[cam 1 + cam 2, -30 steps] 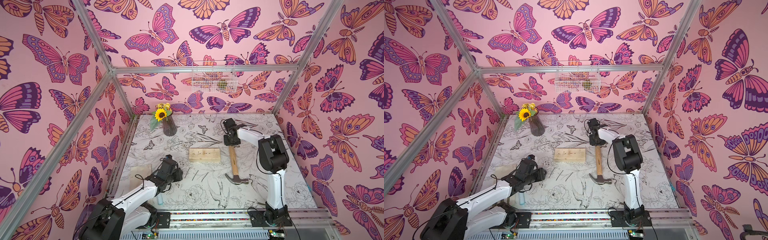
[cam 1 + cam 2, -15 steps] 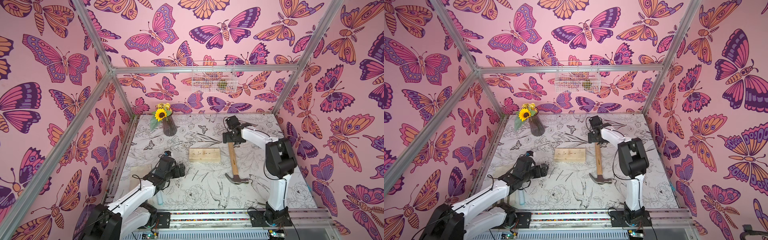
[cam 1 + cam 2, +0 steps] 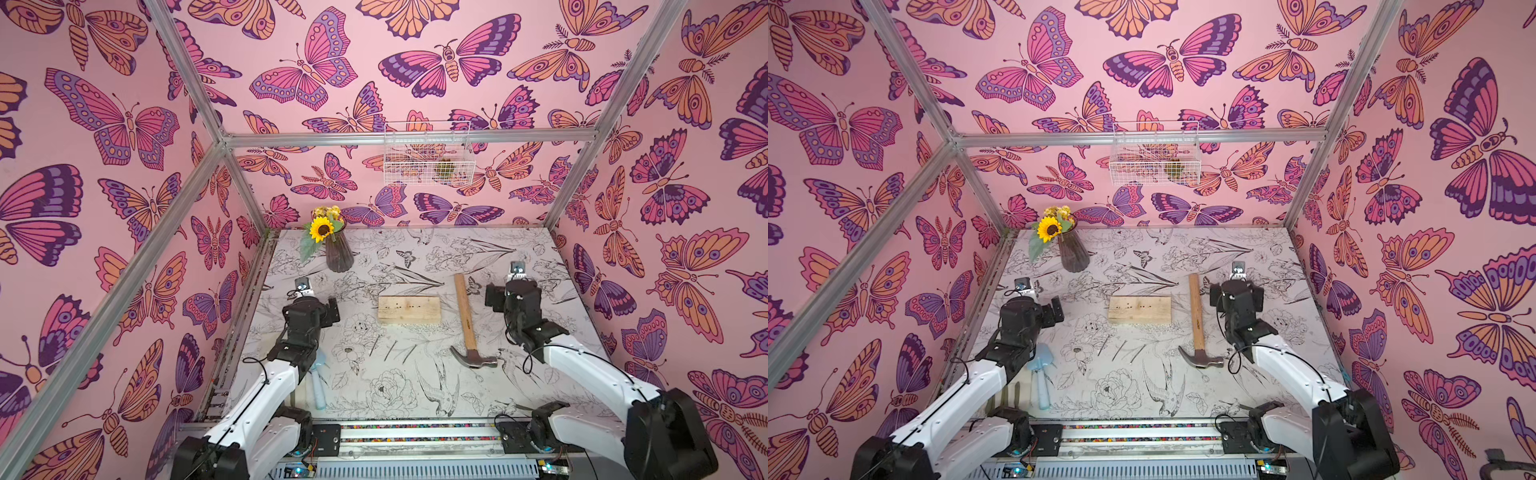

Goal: Use a claw hammer to pull out a nail
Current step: Reset both arms

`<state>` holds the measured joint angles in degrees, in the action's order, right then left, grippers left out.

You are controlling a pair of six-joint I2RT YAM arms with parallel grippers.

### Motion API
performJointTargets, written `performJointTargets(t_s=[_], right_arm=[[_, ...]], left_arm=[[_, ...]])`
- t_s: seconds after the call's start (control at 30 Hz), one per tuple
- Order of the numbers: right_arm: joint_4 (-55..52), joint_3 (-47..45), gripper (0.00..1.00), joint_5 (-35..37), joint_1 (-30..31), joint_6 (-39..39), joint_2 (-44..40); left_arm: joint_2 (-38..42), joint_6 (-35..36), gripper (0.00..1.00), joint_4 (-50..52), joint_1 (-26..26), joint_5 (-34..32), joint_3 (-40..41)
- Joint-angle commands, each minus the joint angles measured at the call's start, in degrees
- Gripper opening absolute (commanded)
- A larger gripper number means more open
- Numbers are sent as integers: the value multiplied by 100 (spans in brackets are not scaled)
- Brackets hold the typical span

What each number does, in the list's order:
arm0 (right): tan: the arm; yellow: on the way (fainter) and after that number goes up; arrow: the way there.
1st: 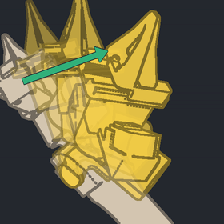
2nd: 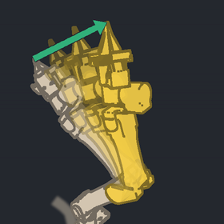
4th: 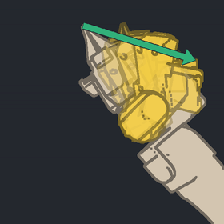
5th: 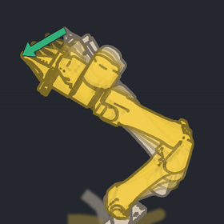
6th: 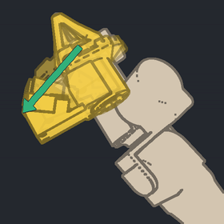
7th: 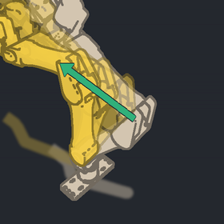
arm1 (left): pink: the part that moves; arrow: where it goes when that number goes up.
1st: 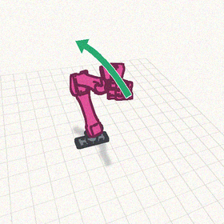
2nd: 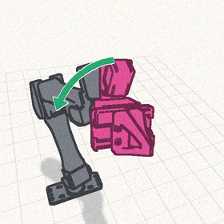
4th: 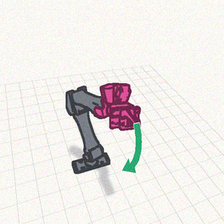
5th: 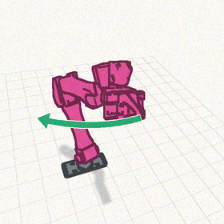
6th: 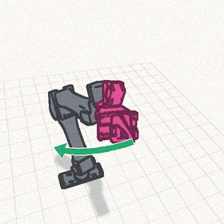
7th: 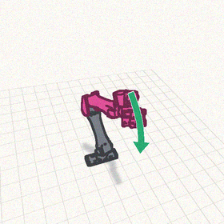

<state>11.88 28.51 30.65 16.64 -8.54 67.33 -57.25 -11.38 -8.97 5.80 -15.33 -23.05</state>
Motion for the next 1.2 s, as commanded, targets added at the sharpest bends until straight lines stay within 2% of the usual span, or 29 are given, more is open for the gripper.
performJointTargets(t_s=[0.0,0.03,0.07,0.13,0.17,0.23,0.3,0.37,0.43,0.47,0.53,0.63,0.67,0.73,0.8,0.83,0.87,0.9,1.0,1.07,1.17], right_arm=[[978,-117,99,365,-405,-91,11],[1190,-162,99,305,-520,-54,139],[1540,-264,99,101,-681,-3,367],[1772,-311,99,-179,-904,-115,838],[2247,-391,99,-339,-959,-45,1065],[1838,-151,99,-686,-952,272,1109],[2876,-452,99,-1225,-976,766,1303],[4056,-787,99,-1437,-1078,792,1840],[3811,-626,99,-1873,-1376,538,2029],[3738,-634,99,-1978,-1452,478,1973],[3407,-538,99,-1989,-1470,454,1899],[3482,-575,99,-1988,-1471,467,1886],[3492,-588,99,-1987,-1469,475,1872],[3506,-584,99,-1987,-1470,471,1881],[3505,-584,99,-1987,-1464,471,1889],[3482,-579,99,-1984,-1466,467,1880],[3487,-584,99,-1988,-1469,472,1880],[3503,-584,99,-1983,-1466,467,1885],[3474,-563,99,-1993,-1463,484,1906],[3435,-533,99,-1995,-1470,476,1919],[3449,-563,99,-1995,-1469,476,1886]], left_arm=[[-400,268,100,-1192,-809,1037,468],[-622,304,100,-1569,-864,916,632],[-723,274,100,-1180,-915,881,380],[-1011,690,100,-1650,-940,1053,300],[-1054,709,100,-1627,-949,1029,244],[-1206,765,100,-1818,-984,1196,227],[-1229,784,100,-1764,-993,1456,155],[-1175,702,100,-2708,-1005,1728,680],[-1398,641,100,-3788,-1076,1799,961],[-1715,607,100,-4004,-1105,1747,894],[-1959,861,100,-3727,-1116,2027,649],[-3092,852,100,-5311,-1087,1923,853],[-3279,835,100,-5409,-1112,2042,731],[-2965,907,100,-3778,-1054,2017,114],[-3182,1033,100,-4488,-958,1878,233],[-3025,1015,99,-3893,-954,1851,88],[-3043,1027,100,-3837,-921,1789,74],[-3194,1050,100,-4314,-912,1777,178],[-3065,1045,100,-3884,-897,1746,78],[-3182,1066,100,-4344,-890,1738,181],[-3096,1060,100,-4023,-881,1728,107]])
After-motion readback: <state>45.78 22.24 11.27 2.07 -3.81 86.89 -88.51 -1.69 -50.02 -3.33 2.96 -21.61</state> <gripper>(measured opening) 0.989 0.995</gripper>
